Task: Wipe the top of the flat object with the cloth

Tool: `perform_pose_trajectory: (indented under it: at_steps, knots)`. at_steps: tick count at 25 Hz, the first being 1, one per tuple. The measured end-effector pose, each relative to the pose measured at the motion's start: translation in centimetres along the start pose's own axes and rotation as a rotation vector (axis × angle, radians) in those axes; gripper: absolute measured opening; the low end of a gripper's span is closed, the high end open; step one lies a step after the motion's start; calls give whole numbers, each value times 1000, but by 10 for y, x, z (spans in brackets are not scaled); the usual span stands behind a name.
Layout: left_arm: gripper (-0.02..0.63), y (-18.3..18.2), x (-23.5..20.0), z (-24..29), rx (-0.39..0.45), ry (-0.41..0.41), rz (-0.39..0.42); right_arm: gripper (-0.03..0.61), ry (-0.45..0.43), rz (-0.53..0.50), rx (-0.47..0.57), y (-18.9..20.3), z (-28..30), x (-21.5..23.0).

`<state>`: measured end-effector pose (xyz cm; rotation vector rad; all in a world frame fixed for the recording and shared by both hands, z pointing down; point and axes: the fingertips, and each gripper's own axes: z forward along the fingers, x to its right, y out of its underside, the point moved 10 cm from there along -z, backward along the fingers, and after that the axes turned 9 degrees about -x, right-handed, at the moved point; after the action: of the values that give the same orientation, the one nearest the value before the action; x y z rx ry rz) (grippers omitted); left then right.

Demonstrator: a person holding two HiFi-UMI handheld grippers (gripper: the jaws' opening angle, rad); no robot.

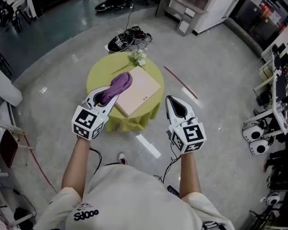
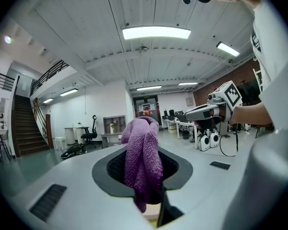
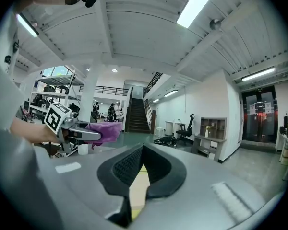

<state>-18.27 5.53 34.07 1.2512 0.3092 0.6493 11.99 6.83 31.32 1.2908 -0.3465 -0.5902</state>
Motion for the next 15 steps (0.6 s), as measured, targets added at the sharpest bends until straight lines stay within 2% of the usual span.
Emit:
perform_pose_trajectory:
  at_steps: [6,15]
  knots:
    - [94,10,-37,30,-22,36,-60,8,28,-1,-8,-1,36,7]
    - [94,18,-60,71,-101,84,-72,8,64,37,-38,8,56,25]
